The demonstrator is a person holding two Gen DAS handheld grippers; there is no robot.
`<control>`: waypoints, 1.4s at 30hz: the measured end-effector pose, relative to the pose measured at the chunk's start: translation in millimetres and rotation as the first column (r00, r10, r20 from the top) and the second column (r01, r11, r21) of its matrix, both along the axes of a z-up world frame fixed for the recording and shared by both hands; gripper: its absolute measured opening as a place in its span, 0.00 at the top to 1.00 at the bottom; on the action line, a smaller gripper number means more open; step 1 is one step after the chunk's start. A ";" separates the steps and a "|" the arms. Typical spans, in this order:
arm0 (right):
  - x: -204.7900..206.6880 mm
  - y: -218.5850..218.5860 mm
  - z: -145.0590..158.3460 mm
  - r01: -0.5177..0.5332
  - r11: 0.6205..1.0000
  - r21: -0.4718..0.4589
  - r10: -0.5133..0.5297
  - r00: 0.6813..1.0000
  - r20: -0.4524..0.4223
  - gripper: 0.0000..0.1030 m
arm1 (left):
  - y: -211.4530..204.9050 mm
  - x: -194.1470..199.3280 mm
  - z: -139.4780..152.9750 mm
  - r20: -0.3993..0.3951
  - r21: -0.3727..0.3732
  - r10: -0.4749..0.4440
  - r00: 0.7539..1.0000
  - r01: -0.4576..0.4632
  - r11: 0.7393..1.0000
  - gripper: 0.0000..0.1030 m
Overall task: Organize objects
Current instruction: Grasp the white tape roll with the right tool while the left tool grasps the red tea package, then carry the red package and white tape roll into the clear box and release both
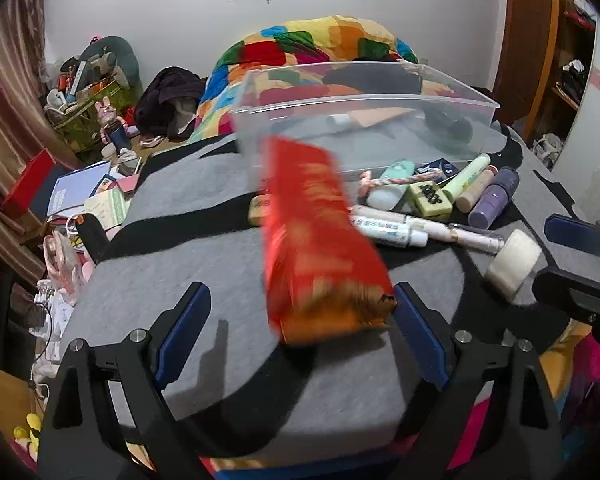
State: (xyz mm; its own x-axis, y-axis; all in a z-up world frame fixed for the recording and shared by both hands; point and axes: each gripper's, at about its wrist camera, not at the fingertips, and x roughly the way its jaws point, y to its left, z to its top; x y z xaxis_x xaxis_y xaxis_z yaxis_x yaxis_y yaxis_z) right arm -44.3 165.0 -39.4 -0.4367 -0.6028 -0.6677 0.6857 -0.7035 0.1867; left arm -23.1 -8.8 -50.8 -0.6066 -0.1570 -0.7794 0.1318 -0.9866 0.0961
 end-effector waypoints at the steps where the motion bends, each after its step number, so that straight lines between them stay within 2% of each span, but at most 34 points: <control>1: -0.3 -1.1 -0.9 -0.001 1.000 0.001 0.001 1.000 0.001 0.48 | -2.7 2.4 1.0 -0.006 0.005 0.004 1.000 -0.004 1.000 0.10; 8: -8.1 -10.9 -14.9 0.031 0.999 0.044 -0.033 0.998 0.052 0.48 | 2.9 -7.4 2.7 -0.028 0.014 -0.014 1.000 0.014 1.000 0.10; 13: -11.3 -9.8 -22.0 0.044 0.998 0.043 -0.048 0.995 0.090 0.48 | 4.6 -20.8 1.2 -0.025 0.025 -0.013 1.000 0.013 1.000 0.10; 16: -13.1 -8.8 -24.0 0.059 0.997 0.040 -0.063 0.993 0.096 0.58 | -3.0 -26.4 -0.4 -0.030 0.057 0.009 0.999 -0.007 0.998 0.10; 17: -14.0 -8.0 -24.0 0.061 0.997 0.040 -0.064 0.993 0.096 0.65 | -5.4 -27.6 -0.6 -0.035 0.070 0.015 0.999 -0.012 0.997 0.11; 19: -16.0 -6.7 -23.2 0.061 0.998 0.032 -0.064 0.993 0.102 0.65 | -10.8 -29.0 -1.5 -0.044 0.103 0.019 0.999 -0.015 0.995 0.24; 20: -15.8 -5.9 -22.5 0.065 0.998 0.027 -0.067 0.993 0.101 0.65 | -12.0 -29.8 -1.9 -0.041 0.116 0.016 0.999 -0.011 0.993 0.39; 21: -15.6 -5.0 -21.0 0.070 0.997 0.023 -0.072 0.993 0.093 0.65 | -13.0 -30.3 -2.7 -0.038 0.130 0.013 0.999 -0.008 0.991 0.45; 23: -14.9 -5.1 -18.4 0.071 0.997 0.019 -0.072 0.994 0.087 0.65 | -16.0 -28.0 -2.0 -0.051 0.148 0.020 0.998 -0.012 0.989 0.45; 28: -16.9 -3.7 -7.6 0.074 0.997 0.001 -0.074 0.995 0.067 0.65 | -16.5 -15.6 8.9 -0.094 0.135 0.029 0.995 -0.016 0.991 0.45; 35: -26.4 -3.6 11.9 0.099 0.995 -0.016 -0.098 0.995 0.019 0.65 | -16.8 0.2 42.2 -0.182 0.141 0.016 0.983 0.010 0.990 0.45; 42: -47.2 -0.2 33.0 0.152 0.987 -0.045 -0.153 0.988 -0.019 0.65 | -16.6 -3.8 67.5 -0.255 0.150 0.004 0.967 0.035 0.988 0.45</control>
